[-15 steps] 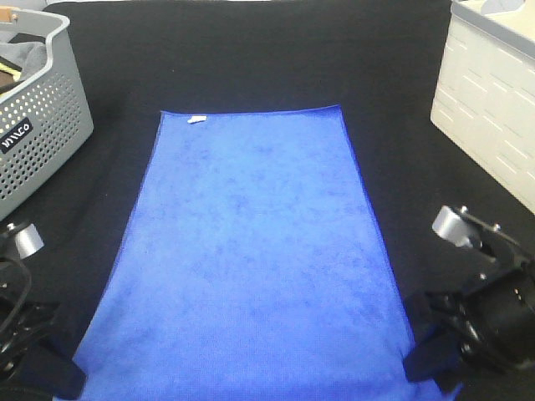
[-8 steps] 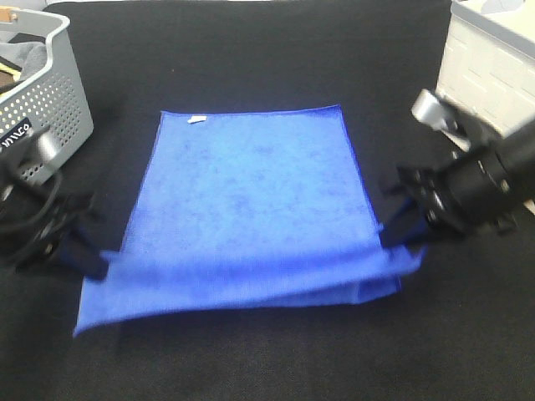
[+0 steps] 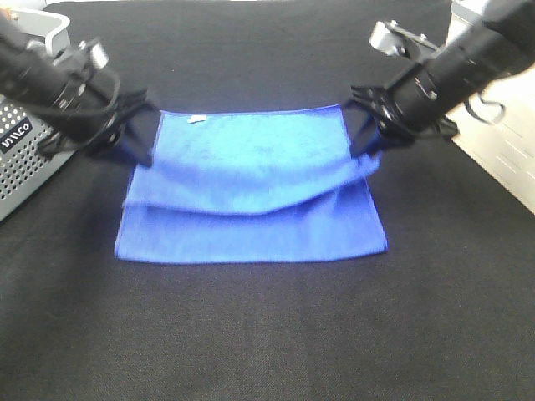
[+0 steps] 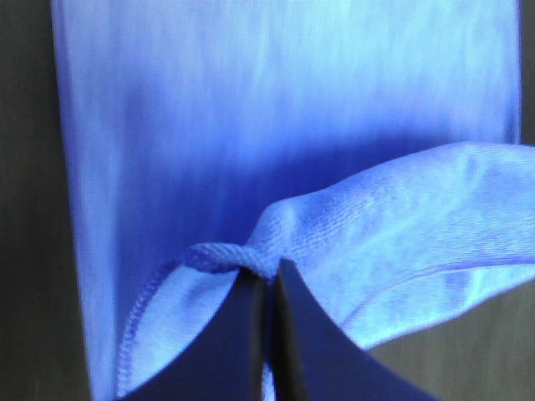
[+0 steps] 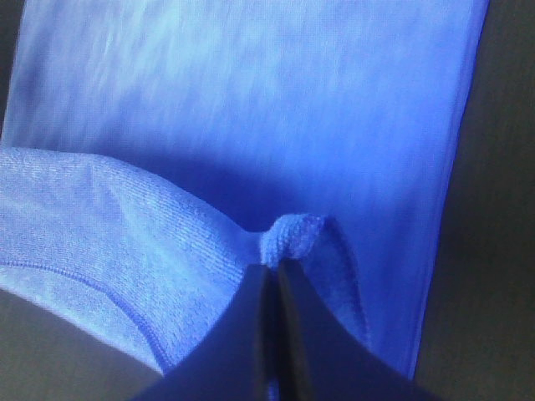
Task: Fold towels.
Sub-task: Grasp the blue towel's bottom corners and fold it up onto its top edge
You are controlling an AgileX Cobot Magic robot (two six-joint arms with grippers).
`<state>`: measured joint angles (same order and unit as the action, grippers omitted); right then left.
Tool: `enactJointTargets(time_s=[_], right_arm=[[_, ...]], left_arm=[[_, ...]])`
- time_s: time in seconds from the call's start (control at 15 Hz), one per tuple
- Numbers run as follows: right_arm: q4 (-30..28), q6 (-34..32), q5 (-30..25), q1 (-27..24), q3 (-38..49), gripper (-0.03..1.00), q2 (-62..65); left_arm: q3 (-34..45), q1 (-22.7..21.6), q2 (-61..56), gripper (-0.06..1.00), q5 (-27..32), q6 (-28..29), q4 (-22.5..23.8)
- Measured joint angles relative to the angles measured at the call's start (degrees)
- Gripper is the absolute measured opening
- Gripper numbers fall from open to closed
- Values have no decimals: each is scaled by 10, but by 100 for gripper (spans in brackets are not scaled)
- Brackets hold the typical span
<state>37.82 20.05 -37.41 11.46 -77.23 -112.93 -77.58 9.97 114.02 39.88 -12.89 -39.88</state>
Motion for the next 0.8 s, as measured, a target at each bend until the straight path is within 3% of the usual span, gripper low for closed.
enactJointTargets(time_s=[0.13, 0.2, 0.4, 0.53, 0.8], right_arm=[[-29, -25, -1, 0, -81, 0, -47], [-29, -25, -1, 0, -81, 0, -47], [-97, -68, -3, 0, -197, 0, -109], [-143, -83, -3, 0, -280, 0, -158], [-180, -84, 23, 0, -388, 0, -250]], left_arm=[[-74, 0, 41, 0, 0, 28, 19], [-74, 0, 41, 0, 0, 28, 19], [-170, 0, 97, 0, -15, 69, 62], [-229, 0, 133, 0, -68, 77, 65], [-263, 0, 188, 0, -194, 46, 69]])
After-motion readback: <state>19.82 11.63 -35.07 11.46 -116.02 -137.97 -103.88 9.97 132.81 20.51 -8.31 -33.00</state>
